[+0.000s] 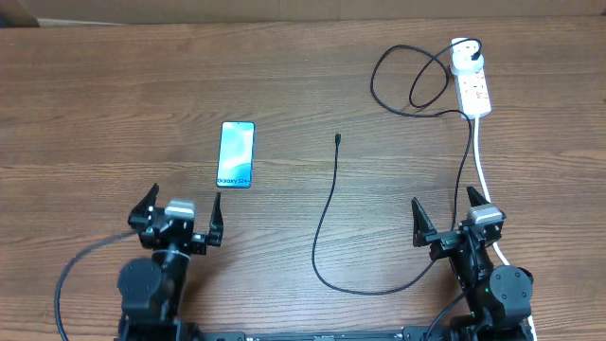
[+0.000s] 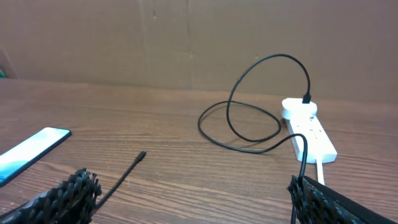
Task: Plug charger to phone and switch on socket
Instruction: 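Move the left gripper over the Galaxy phone and lower onto it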
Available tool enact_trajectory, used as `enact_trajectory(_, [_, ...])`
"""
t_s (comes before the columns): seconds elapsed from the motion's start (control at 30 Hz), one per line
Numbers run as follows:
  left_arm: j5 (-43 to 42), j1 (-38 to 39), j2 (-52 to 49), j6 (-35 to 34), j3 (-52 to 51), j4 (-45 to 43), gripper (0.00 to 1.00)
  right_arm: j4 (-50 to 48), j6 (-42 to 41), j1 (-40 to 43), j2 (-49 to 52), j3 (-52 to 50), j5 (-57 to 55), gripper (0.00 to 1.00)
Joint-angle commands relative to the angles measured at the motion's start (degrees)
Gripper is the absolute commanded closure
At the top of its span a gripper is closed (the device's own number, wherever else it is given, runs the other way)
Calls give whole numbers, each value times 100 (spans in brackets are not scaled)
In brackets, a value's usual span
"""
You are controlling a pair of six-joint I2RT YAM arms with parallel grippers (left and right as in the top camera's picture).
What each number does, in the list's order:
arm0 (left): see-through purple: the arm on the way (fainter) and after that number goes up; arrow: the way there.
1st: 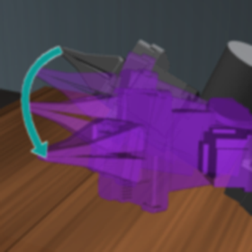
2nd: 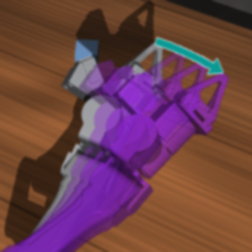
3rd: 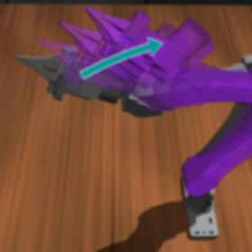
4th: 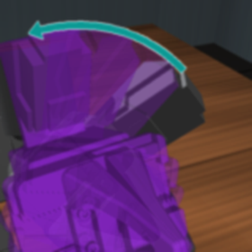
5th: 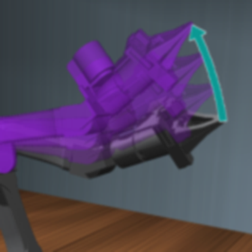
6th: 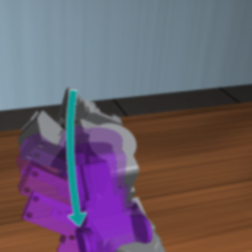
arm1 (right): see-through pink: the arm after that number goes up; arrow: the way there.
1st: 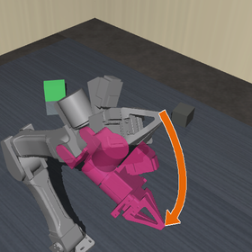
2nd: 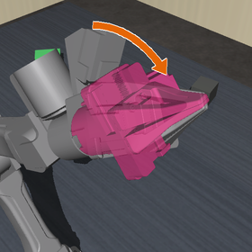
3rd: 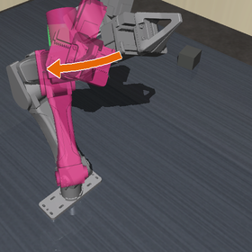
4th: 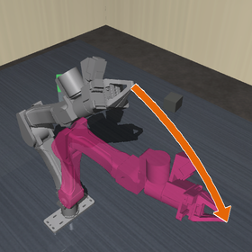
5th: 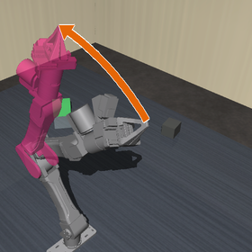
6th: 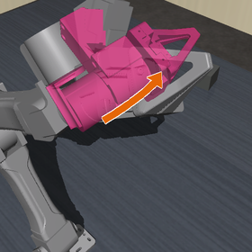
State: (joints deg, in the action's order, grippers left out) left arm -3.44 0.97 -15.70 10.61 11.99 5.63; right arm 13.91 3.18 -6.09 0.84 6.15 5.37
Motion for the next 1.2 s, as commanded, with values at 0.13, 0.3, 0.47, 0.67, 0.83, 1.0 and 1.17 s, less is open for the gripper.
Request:
enact_trajectory(0.13, [-243,-57,-1386,214,1432,492,0,413,-37,-33,-66,616,120,0])
enact_trajectory(0.3, [-258,-57,-2312,271,2645,1515,0,671,-278,-33,9,883,116,0])
enact_trajectory(0.47, [-387,-57,-3130,269,3926,2682,0,953,-323,-33,365,1235,254,0])
enact_trajectory(0.67, [-433,-52,-4111,267,5410,4059,0,1429,-339,-33,1373,2098,479,0])
enact_trajectory(0.83, [-798,-52,-4937,267,6422,5016,0,2079,-337,-33,2688,3366,719,0])
enact_trajectory(1.0, [-1082,-50,-5884,249,7506,6035,1,3453,-334,-33,4142,5023,761,0])
enact_trajectory(1.17, [-1143,-50,-6970,245,8830,7202,1,5010,-337,-33,5687,6789,763,0])
